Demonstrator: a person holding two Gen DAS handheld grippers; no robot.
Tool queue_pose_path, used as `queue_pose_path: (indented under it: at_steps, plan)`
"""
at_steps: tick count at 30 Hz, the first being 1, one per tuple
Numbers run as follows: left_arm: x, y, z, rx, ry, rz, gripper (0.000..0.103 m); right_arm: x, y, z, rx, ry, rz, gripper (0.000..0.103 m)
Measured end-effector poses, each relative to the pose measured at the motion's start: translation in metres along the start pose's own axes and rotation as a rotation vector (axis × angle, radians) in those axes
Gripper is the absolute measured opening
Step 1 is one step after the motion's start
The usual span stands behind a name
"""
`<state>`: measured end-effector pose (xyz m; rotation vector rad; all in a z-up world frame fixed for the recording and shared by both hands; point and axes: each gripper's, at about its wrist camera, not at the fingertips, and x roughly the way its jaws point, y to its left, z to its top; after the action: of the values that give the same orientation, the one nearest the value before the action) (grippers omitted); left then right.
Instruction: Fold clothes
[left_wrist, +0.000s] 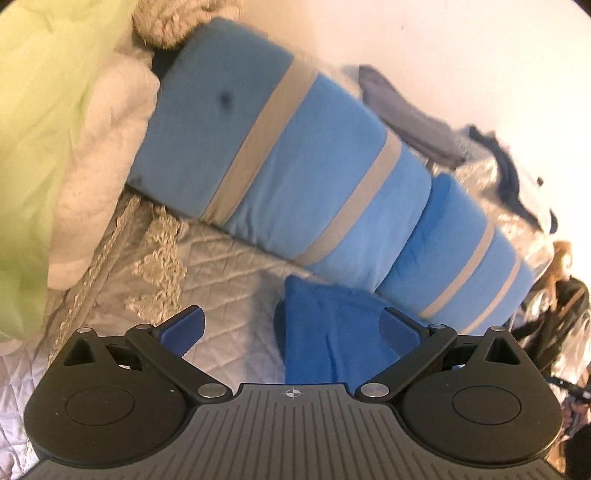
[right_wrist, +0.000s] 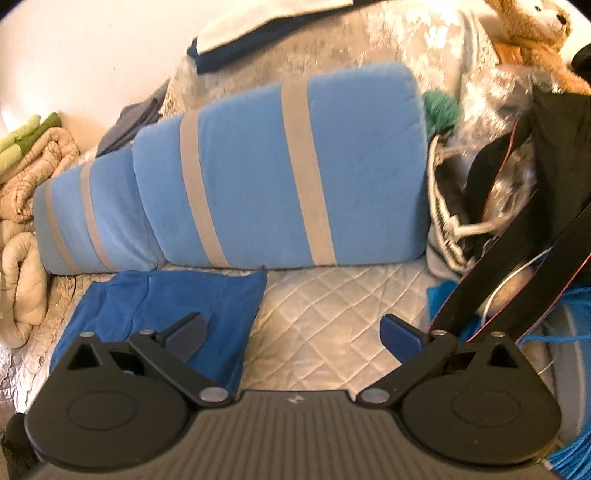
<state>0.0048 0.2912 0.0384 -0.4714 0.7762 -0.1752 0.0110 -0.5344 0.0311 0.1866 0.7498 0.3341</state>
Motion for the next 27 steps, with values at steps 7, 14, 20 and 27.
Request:
queue_pose_path:
  at_steps: [7, 14, 20, 27]
  plan:
    - [0.009, -0.007, -0.017, -0.044, -0.062, -0.069, 0.103, -0.004, -0.023, 0.000, 0.068, -0.066, 0.050, 0.102]
    - [0.035, -0.028, -0.040, -0.015, -0.065, -0.068, 0.103, 0.030, -0.024, -0.012, 0.098, -0.059, 0.060, 0.102]
    - [0.044, -0.039, -0.047, -0.011, -0.065, -0.065, 0.103, 0.049, -0.007, -0.029, 0.103, -0.015, 0.100, 0.102]
    - [0.024, -0.050, -0.047, 0.004, -0.087, -0.106, 0.103, 0.023, 0.016, -0.037, 0.069, -0.021, 0.117, 0.102]
